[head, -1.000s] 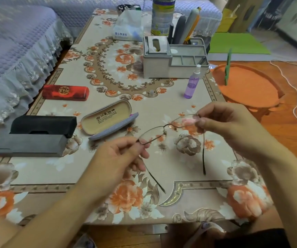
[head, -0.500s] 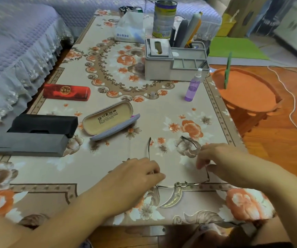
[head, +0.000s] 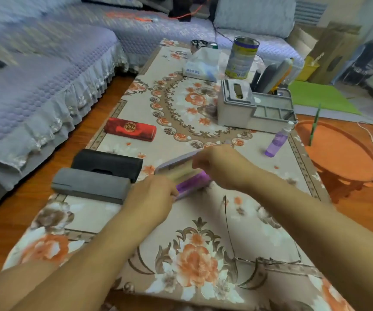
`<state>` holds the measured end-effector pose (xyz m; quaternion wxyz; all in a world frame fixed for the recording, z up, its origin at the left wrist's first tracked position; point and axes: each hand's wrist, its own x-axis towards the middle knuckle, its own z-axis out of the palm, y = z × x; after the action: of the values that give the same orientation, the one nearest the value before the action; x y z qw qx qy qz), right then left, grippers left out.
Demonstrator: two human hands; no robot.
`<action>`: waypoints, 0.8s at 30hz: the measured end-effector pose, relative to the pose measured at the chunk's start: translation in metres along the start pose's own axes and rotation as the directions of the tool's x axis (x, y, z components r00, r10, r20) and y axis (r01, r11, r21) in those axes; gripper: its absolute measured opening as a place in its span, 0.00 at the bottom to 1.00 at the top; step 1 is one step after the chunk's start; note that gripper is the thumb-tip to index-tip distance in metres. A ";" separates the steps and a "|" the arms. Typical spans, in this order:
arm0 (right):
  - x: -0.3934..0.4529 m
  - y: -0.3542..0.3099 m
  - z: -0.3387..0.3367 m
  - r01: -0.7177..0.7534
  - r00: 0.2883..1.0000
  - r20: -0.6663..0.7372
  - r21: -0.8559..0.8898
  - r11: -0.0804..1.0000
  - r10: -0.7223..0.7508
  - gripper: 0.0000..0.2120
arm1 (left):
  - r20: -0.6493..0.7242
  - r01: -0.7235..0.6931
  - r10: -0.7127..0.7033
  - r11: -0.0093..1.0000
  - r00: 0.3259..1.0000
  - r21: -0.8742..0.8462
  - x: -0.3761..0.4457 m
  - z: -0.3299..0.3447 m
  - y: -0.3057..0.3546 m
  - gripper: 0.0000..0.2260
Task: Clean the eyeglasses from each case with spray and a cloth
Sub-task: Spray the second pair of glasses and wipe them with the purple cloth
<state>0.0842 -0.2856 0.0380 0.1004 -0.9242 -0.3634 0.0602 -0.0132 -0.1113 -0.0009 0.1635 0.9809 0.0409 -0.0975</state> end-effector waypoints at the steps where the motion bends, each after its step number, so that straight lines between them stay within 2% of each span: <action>1: 0.013 0.001 0.011 0.006 0.998 0.059 -0.061 0.998 -0.002 0.11 | 0.020 -0.013 0.013 1.000 1.000 0.000 0.001 0.004 0.000 0.15; 3: 0.026 0.005 0.029 0.003 0.989 0.148 -0.204 0.979 0.028 0.10 | 0.013 -0.031 0.030 0.999 0.999 0.037 0.001 0.013 -0.002 0.18; 5: 0.027 0.010 0.038 0.011 0.984 0.171 -0.301 0.954 0.042 0.08 | -0.073 -0.062 0.068 0.995 0.995 0.074 0.000 0.018 -0.004 0.14; 10: 0.024 0.016 0.038 0.122 0.983 0.174 -0.353 0.928 -0.063 0.07 | -0.204 -0.136 0.153 0.986 0.967 0.094 -0.002 0.019 -0.013 0.10; 14: 0.023 0.009 0.037 0.254 0.958 0.233 -0.420 0.871 -0.167 0.09 | -0.491 -0.168 0.134 0.985 0.861 -0.026 -0.007 0.002 -0.008 0.07; 16: 0.020 0.004 0.039 0.313 0.946 0.226 -0.453 0.835 -0.232 0.09 | -0.472 -0.150 0.098 0.986 0.876 -0.073 0.001 -0.002 -0.012 0.12; 18: 0.015 0.002 0.036 0.323 0.945 0.205 -0.454 0.831 -0.255 0.09 | -0.359 -0.118 0.074 0.988 0.930 -0.101 0.015 -0.001 -0.017 0.18; 19: 0.012 0.000 0.034 0.306 0.951 0.196 -0.456 0.836 -0.241 0.10 | -0.316 -0.111 0.081 0.991 0.945 -0.080 0.020 0.001 -0.018 0.17; 21: 0.004 -0.001 0.028 0.239 0.971 0.091 -0.441 0.865 -0.222 0.07 | -0.328 -0.105 0.092 0.994 0.940 -0.023 0.024 0.003 -0.019 0.10; 22: -0.002 -0.003 0.025 0.176 0.979 -0.027 -0.398 0.900 -0.203 0.04 | -0.370 -0.101 0.089 0.995 0.925 -0.014 0.022 0.002 -0.021 0.08; 24: -0.014 -0.010 0.013 -0.005 0.973 -0.227 -0.222 0.975 -0.047 0.03 | -0.458 -0.065 0.071 0.997 0.886 0.027 0.016 -0.002 -0.027 0.05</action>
<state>0.0650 -0.2856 0.0283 0.0391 -0.9265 -0.3636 -0.0893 -0.0002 -0.0845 -0.0110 0.1472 0.9779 0.0434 0.1421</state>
